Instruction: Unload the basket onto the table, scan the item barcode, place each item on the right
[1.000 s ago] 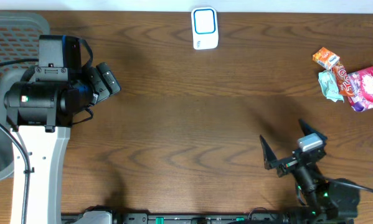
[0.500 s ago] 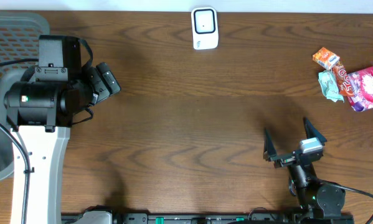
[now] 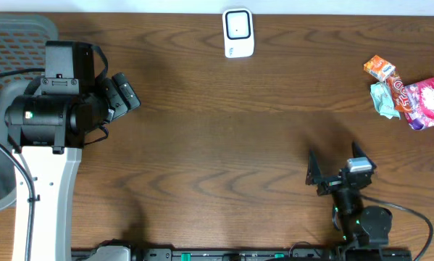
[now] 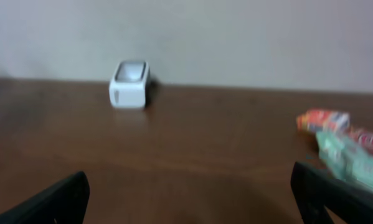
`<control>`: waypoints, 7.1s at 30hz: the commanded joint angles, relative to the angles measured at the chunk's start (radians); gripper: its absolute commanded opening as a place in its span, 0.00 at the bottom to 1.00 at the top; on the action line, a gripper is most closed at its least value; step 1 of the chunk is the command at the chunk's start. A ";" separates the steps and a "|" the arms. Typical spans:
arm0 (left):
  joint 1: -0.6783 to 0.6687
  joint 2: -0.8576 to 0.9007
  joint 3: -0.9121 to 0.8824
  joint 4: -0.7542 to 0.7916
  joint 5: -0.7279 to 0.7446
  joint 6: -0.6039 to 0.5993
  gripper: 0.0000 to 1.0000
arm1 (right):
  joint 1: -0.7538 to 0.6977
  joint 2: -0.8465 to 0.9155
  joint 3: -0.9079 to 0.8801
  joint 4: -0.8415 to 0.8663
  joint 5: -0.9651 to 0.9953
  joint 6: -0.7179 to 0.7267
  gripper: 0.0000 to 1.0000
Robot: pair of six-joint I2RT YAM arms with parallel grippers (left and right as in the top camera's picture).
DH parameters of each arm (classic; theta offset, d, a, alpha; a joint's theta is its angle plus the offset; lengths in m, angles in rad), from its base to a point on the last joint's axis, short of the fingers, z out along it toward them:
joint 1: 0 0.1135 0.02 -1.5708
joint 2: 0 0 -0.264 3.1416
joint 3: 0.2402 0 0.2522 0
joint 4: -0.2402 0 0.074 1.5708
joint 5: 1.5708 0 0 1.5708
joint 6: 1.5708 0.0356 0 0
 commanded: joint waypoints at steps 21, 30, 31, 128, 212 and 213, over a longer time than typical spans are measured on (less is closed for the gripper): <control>0.003 0.004 0.005 -0.003 -0.013 0.014 0.98 | 0.002 -0.006 -0.002 -0.009 0.013 0.042 0.99; 0.003 0.004 0.005 -0.004 -0.013 0.014 0.98 | 0.002 -0.006 -0.002 -0.009 0.013 0.042 0.99; 0.003 0.004 0.005 -0.008 -0.013 0.015 0.98 | 0.002 -0.006 -0.002 -0.009 0.012 0.042 0.99; -0.030 -1.341 -1.612 1.159 0.059 0.531 0.98 | 0.002 -0.006 -0.002 -0.009 0.013 0.042 0.99; -0.030 -1.338 -1.612 1.164 0.066 0.563 0.98 | 0.002 -0.006 -0.002 -0.009 0.012 0.042 0.99; -0.030 -1.338 -1.612 1.164 0.066 0.563 0.98 | 0.002 -0.006 -0.002 -0.009 0.012 0.042 0.99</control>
